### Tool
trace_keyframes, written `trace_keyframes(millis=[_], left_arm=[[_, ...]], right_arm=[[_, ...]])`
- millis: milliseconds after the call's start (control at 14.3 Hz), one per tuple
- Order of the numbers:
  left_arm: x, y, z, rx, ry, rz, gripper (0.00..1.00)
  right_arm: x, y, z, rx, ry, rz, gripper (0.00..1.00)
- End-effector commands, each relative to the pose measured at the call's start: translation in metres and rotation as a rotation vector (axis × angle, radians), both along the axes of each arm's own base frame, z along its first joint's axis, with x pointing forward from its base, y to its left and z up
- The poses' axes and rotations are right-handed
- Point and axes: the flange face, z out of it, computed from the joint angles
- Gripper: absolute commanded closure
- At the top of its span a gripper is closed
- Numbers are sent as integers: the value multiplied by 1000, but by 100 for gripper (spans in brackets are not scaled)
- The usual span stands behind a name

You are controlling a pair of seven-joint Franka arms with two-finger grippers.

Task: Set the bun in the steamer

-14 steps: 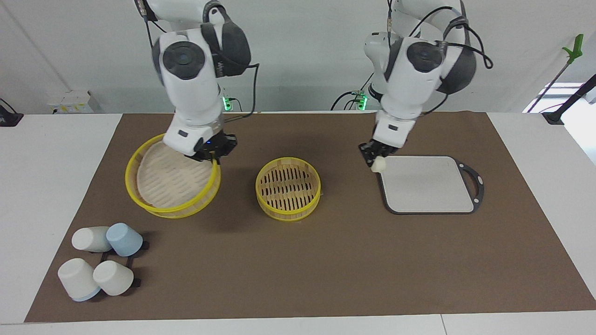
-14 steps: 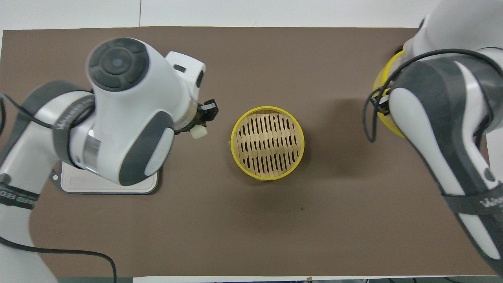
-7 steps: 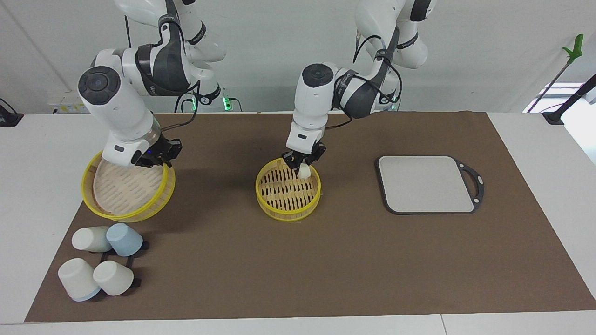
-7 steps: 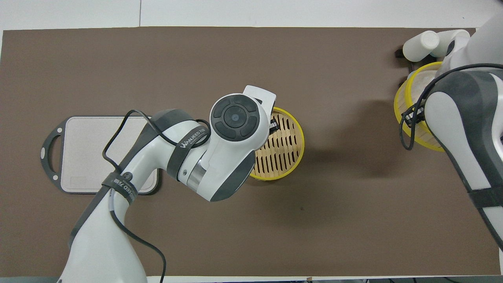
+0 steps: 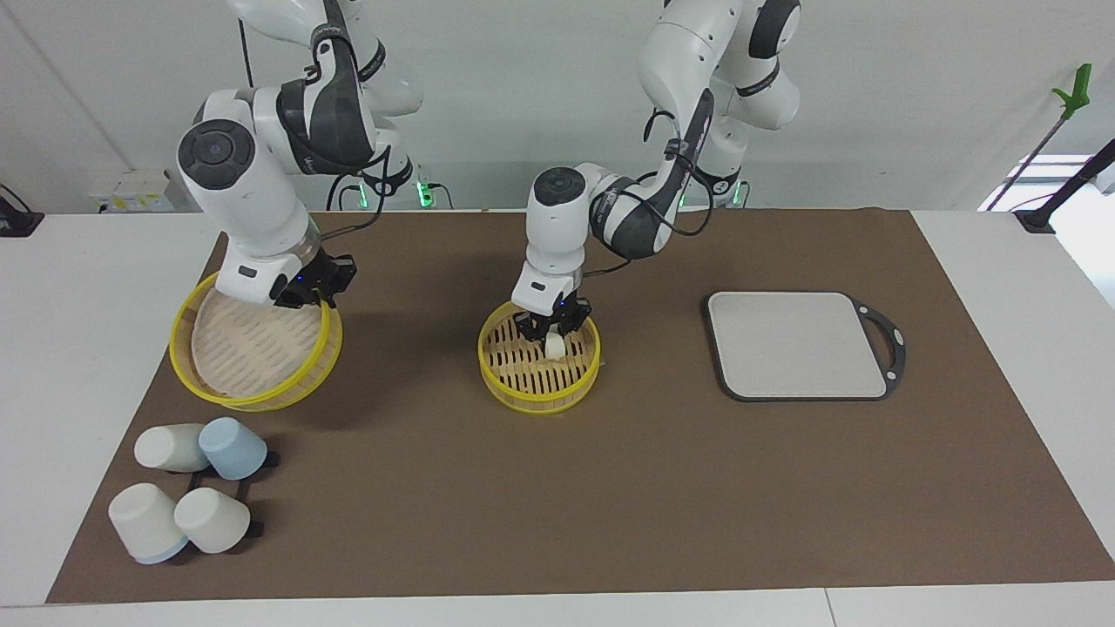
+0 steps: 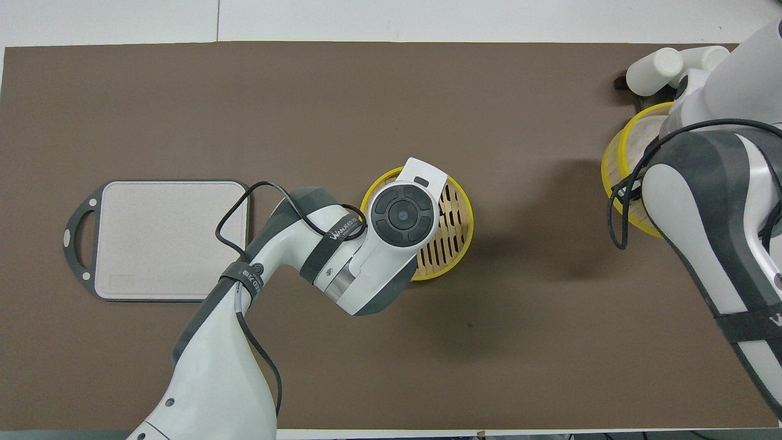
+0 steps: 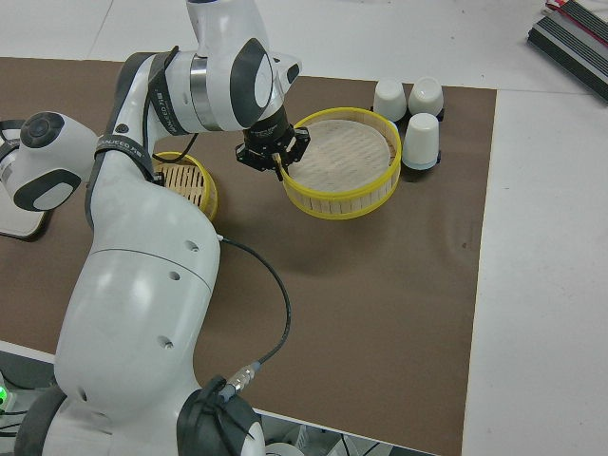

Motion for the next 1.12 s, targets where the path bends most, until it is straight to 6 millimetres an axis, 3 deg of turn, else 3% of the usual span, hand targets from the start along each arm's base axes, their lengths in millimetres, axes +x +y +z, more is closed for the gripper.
trace_keyframes(millis=[0, 70, 140, 210, 280, 490, 771, 841, 1051], left_arm=[[1, 5, 7, 8, -27, -1, 14], [2, 10, 12, 11, -24, 7, 0], [6, 18, 23, 16, -16, 25, 0], [12, 33, 47, 14, -16, 47, 0], [21, 60, 75, 18, -11, 87, 0], [33, 133, 149, 19, 50, 117, 0], [52, 262, 204, 35, 114, 25, 0], [56, 292, 211, 39, 123, -5, 0], [64, 370, 225, 44, 141, -101, 0]], right_arm=[[-9, 1, 5, 5, -22, -14, 100], [-8, 2, 5, 3, -24, -21, 100], [-8, 2, 6, 3, -25, -24, 100], [-8, 2, 6, 3, -26, -24, 100], [-8, 2, 5, 3, -26, -24, 100], [-8, 28, 9, 1, -44, -16, 100], [-13, 153, 18, 28, -139, -142, 100], [-11, 200, 13, 51, -132, -207, 100], [-1, 290, 1, 87, -171, -305, 100]])
